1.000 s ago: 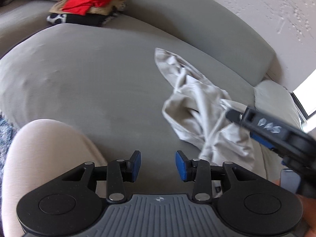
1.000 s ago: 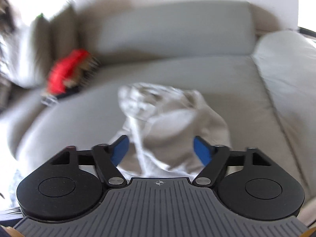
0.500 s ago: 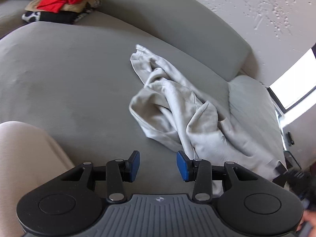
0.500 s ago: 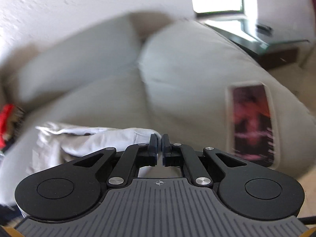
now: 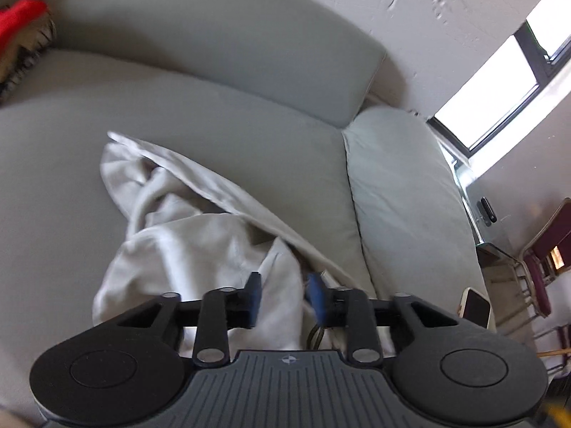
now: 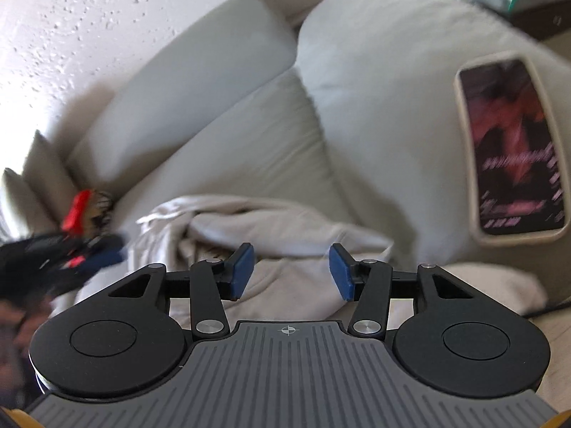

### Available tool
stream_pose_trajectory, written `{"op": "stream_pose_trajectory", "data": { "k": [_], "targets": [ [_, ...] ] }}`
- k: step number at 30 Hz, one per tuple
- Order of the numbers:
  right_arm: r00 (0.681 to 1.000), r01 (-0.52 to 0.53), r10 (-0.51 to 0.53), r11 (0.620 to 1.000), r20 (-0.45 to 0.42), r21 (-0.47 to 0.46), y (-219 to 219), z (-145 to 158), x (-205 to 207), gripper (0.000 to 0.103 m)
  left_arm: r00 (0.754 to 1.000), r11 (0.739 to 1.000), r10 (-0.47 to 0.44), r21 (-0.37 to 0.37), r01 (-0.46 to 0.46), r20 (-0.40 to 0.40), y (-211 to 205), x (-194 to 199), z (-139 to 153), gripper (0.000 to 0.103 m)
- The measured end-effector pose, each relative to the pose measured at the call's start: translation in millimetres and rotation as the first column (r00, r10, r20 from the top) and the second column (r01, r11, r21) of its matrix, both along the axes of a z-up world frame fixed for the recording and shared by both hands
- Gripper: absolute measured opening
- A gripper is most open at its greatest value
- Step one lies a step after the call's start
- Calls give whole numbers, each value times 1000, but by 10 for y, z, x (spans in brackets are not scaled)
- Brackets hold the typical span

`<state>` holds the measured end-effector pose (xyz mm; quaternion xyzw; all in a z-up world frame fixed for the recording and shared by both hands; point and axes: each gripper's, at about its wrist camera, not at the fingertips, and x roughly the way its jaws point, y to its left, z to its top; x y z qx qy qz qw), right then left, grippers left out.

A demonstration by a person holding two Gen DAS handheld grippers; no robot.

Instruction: Fold clothes

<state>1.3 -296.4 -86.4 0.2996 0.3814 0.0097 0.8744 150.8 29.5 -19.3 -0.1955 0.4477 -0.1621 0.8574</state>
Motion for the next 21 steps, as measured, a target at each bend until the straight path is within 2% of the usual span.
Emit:
{"op": "stream_pose_trajectory", "data": {
  "k": [7,11,14,17,21],
  "targets": [
    [999,16,-14,999,-31,52,-37,-126,45,55,992,998,-52,20,55,-116,-58,457,-190,21],
    [999,22,-20,998,-40,56,-81,-181,104,56,974,995,-103,-39,97,-204,5,587,-328,21],
    [999,23,-21,998,-48,58,-82,-205,127,56,970,995,-102,-45,94,-221,89,613,-364,21],
    [998,25,-22,998,-53,55,-71,-221,138,56,954,978,-144,-184,96,-263,193,632,-446,21],
    [998,23,-20,998,-58,50,-49,-223,154,56,942,952,-174,-294,87,-285,239,651,-546,21]
  ]
}}
